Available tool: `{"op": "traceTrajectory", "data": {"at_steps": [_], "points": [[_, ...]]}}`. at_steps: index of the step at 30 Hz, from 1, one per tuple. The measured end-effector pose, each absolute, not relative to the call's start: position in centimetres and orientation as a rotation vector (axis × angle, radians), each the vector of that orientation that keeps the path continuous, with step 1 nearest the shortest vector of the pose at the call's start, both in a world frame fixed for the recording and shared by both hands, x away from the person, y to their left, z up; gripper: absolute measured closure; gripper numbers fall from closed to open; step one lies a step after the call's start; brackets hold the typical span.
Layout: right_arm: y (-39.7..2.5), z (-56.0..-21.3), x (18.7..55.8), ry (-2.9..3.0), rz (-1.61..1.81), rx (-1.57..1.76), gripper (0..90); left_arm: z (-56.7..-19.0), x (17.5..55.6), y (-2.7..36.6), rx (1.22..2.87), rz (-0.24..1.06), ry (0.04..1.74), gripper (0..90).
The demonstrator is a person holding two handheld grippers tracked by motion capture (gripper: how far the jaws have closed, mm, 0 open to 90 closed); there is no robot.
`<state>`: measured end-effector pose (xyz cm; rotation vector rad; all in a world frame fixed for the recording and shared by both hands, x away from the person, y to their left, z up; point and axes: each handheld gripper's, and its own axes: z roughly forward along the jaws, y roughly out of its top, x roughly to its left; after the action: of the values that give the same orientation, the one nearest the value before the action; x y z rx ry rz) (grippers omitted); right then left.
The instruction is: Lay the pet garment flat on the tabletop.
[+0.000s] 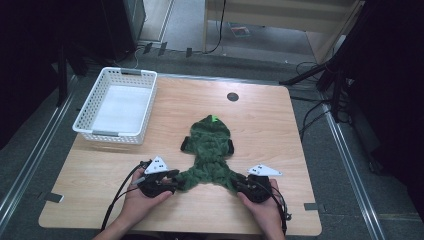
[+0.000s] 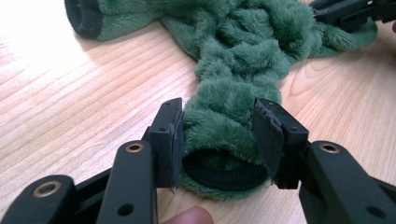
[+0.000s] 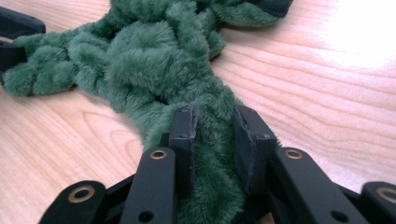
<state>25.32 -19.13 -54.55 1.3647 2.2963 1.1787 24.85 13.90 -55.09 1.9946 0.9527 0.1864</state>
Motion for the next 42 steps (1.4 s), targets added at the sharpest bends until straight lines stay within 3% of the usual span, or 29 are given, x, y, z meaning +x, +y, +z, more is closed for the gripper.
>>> {"op": "traceTrajectory", "data": {"at_steps": [8,13,17,22,24,26,27,30,39,42], "points": [[-19.4,-54.1,25.4,2.385,1.186,1.377,65.7,-55.3,25.1,14.3,1.948,0.167,0.956,49.3],[-19.8,-52.5,25.8,2.297,1.291,1.338,58.2,-55.1,24.9,15.0,1.871,0.191,0.961,41.1],[-19.4,-50.7,28.4,2.170,1.312,1.350,59.0,-55.2,25.1,15.2,1.840,0.175,0.987,40.1],[-17.6,-51.7,33.2,2.208,1.276,1.428,52.5,-55.2,24.8,15.0,1.857,0.202,0.975,40.8],[-17.0,-52.5,34.1,2.212,1.267,1.453,55.0,-55.2,24.7,15.0,1.848,0.208,0.980,40.9],[-16.4,-53.5,34.5,2.217,1.178,1.455,70.4,-55.2,24.7,15.2,1.837,0.209,0.989,40.9],[-16.2,-53.8,34.5,2.216,1.144,1.468,73.1,-55.2,24.7,15.2,1.828,0.204,0.996,40.9],[-16.4,-54.0,34.2,2.196,1.151,1.496,73.8,-55.2,24.8,15.4,1.824,0.198,1.003,40.9],[-17.6,-52.7,32.3,2.124,1.231,1.441,42.1,-54.9,24.3,16.2,1.780,0.249,1.021,37.2],[-18.8,-52.3,30.7,2.063,1.209,1.444,23.1,-54.7,23.8,17.1,1.764,0.286,1.047,32.1]]}}
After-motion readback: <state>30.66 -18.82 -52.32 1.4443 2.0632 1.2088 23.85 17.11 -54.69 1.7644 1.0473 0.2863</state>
